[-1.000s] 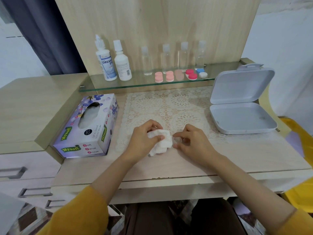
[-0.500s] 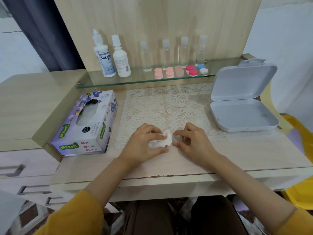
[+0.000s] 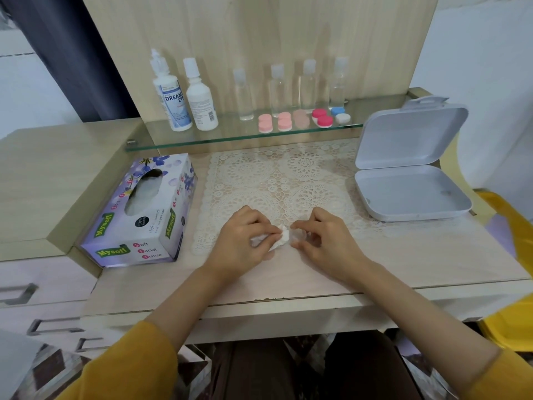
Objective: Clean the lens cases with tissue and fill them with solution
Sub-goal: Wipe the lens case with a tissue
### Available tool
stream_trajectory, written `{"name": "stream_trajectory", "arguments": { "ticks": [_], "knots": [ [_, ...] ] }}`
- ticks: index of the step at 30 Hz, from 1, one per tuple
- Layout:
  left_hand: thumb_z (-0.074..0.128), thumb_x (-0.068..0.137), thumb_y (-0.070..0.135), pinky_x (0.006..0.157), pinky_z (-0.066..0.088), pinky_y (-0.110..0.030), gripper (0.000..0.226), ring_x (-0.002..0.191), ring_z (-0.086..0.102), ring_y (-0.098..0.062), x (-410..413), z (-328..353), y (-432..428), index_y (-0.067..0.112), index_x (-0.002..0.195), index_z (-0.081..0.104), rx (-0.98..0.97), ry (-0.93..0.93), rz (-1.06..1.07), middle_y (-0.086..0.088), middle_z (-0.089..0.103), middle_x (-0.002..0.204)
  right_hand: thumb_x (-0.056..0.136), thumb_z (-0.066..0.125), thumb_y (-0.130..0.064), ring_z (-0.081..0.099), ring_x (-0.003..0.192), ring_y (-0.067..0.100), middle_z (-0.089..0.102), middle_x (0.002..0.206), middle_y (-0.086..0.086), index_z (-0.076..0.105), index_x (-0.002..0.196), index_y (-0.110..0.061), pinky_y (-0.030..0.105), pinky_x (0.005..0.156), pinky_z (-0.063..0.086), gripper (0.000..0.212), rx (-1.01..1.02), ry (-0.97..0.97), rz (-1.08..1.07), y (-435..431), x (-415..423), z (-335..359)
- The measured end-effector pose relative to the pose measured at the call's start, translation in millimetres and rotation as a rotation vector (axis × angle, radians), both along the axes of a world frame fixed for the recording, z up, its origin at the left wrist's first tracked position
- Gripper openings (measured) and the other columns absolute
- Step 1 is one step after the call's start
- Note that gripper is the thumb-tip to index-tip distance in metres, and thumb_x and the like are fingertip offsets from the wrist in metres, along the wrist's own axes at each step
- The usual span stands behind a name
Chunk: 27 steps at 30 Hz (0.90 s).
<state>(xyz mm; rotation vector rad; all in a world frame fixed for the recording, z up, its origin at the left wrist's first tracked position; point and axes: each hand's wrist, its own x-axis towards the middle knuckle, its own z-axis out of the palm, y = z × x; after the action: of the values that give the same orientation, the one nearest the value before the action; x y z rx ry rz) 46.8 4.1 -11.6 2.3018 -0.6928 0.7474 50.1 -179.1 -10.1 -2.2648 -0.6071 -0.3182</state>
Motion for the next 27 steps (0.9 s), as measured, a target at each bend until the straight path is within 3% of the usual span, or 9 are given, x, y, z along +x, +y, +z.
{"name": "stream_trajectory", "arguments": {
  "ticks": [10, 15, 20, 27],
  "knots": [
    [0.066, 0.079, 0.028, 0.068, 0.041, -0.023, 0.019, 0.074, 0.048, -0.011, -1.4, -3.0, 1.8, 0.01, 0.077, 0.074, 0.005, -0.093, -0.058, -0.002, 0.061, 0.074, 0.076, 0.071, -0.012, 0.037, 0.06, 0.003, 0.039, 0.072, 0.0, 0.071, 0.09, -0.009, 0.023, 0.061, 0.033, 0.014, -0.02, -0.018, 0.007, -0.8, 1.1, -1.7],
    [0.062, 0.082, 0.034, 0.074, 0.038, -0.035, 0.013, 0.083, 0.05, -0.013, 3.8, -9.2, 7.1, 0.027, 0.093, 0.066, 0.146, -0.128, -0.044, 0.004, 0.063, 0.088, 0.077, 0.071, -0.011, 0.035, 0.06, 0.005, 0.038, 0.072, 0.0, 0.071, 0.091, -0.007, 0.025, 0.062, 0.032, 0.015, -0.037, -0.031, 0.01, -1.7, 2.8, -2.5],
    [0.059, 0.085, 0.021, 0.078, 0.032, -0.026, 0.013, 0.082, 0.047, -0.015, 4.8, -10.2, 7.5, 0.02, 0.09, 0.071, 0.214, -0.137, -0.074, 0.001, 0.061, 0.09, 0.075, 0.071, -0.01, 0.034, 0.06, 0.0, 0.036, 0.072, -0.004, 0.071, 0.092, -0.006, 0.02, 0.06, 0.031, 0.017, -0.003, -0.035, 0.014, -1.5, 1.6, -3.8],
    [0.06, 0.082, 0.024, 0.076, 0.033, -0.024, 0.013, 0.082, 0.045, -0.014, 4.9, -10.8, 5.2, 0.016, 0.084, 0.069, 0.199, -0.08, -0.075, 0.009, 0.048, 0.094, 0.075, 0.071, -0.007, 0.036, 0.061, 0.001, 0.038, 0.074, -0.001, 0.07, 0.096, -0.006, 0.023, 0.061, 0.033, 0.021, -0.002, -0.03, 0.006, -1.2, 1.5, -3.5]
  ]
}}
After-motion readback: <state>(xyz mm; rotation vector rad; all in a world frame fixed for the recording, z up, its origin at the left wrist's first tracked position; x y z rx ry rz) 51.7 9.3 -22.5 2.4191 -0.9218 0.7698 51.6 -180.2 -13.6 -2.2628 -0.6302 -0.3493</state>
